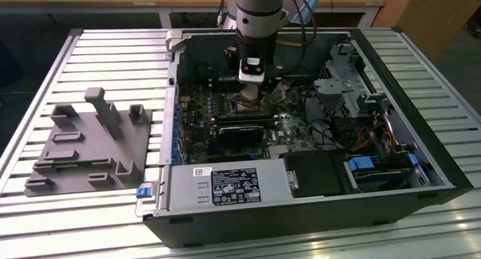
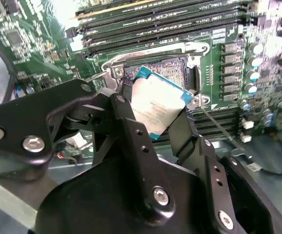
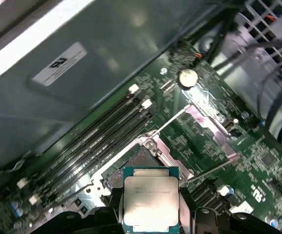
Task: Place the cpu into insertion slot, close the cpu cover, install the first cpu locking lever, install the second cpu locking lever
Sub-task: 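Place the cpu into insertion slot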
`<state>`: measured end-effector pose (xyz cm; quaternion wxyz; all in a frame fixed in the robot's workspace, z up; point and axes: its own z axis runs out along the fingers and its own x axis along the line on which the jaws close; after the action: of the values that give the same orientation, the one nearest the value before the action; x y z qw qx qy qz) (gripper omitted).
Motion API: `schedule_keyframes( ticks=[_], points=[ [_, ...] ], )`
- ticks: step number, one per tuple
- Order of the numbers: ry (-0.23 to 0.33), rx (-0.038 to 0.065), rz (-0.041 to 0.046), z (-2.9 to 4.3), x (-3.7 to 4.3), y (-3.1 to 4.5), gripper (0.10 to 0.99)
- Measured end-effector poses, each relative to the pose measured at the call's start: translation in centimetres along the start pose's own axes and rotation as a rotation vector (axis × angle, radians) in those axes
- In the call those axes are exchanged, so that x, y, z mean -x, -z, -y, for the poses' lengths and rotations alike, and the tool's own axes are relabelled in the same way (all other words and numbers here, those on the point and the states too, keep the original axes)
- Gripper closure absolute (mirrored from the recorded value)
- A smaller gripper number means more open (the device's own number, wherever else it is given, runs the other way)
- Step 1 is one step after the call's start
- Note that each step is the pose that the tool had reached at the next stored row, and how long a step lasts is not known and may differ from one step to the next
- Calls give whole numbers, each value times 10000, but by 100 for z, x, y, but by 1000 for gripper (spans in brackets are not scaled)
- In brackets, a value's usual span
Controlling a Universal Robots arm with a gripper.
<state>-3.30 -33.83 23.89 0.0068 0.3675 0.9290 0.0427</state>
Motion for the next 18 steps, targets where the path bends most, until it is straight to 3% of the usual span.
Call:
schedule_keyframes(
  ticks=[18],
  points=[
    [-3270, 62, 277, 3, 1, -32, 545]
  ],
)
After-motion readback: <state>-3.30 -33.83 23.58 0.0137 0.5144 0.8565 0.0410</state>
